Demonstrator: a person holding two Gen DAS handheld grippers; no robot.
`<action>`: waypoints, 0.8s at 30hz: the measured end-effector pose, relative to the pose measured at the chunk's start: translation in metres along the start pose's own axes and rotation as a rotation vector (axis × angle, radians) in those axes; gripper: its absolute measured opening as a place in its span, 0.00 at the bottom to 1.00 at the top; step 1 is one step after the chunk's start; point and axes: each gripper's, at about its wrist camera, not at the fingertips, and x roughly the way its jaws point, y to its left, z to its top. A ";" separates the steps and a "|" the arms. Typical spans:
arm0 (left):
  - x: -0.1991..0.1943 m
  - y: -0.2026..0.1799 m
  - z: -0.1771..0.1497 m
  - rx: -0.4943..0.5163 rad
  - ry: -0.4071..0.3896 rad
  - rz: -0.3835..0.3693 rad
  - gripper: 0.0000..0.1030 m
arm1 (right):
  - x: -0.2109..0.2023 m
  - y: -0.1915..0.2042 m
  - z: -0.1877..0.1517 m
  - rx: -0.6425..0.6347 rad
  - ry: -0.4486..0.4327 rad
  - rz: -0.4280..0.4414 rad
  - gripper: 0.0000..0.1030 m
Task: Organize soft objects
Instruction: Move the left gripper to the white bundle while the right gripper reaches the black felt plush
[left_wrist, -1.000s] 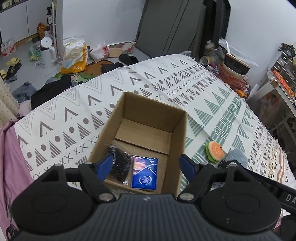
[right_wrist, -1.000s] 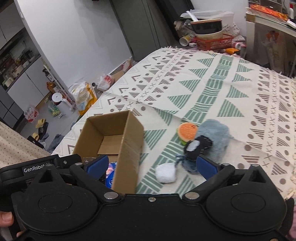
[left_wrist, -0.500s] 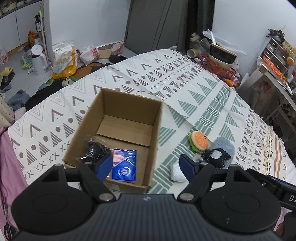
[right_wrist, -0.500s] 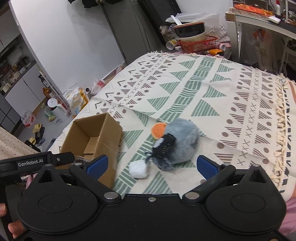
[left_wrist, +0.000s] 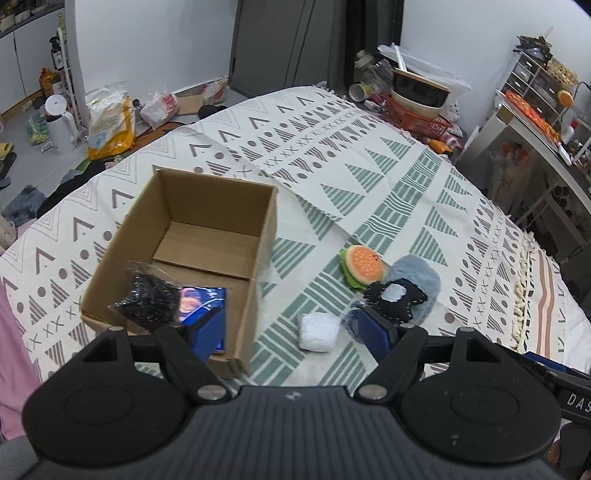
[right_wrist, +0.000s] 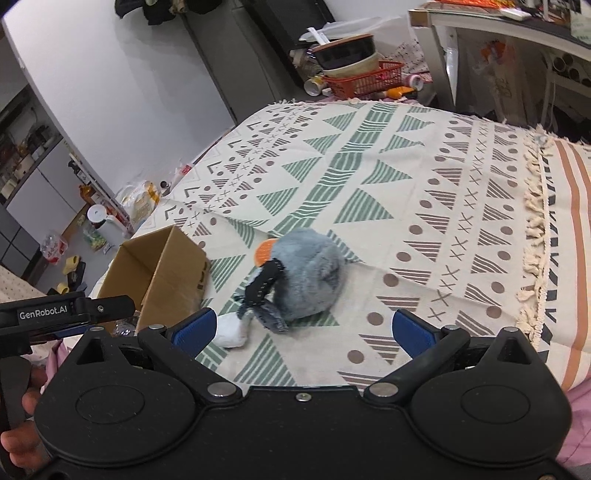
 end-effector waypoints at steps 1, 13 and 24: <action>0.001 -0.003 0.000 0.006 -0.001 -0.002 0.75 | 0.001 -0.004 0.000 0.009 -0.001 0.003 0.99; 0.024 -0.022 -0.009 0.011 0.014 0.019 0.72 | 0.025 -0.028 -0.008 0.131 0.029 0.124 0.80; 0.054 -0.030 -0.017 0.032 0.060 0.020 0.66 | 0.060 -0.036 -0.001 0.280 0.064 0.291 0.62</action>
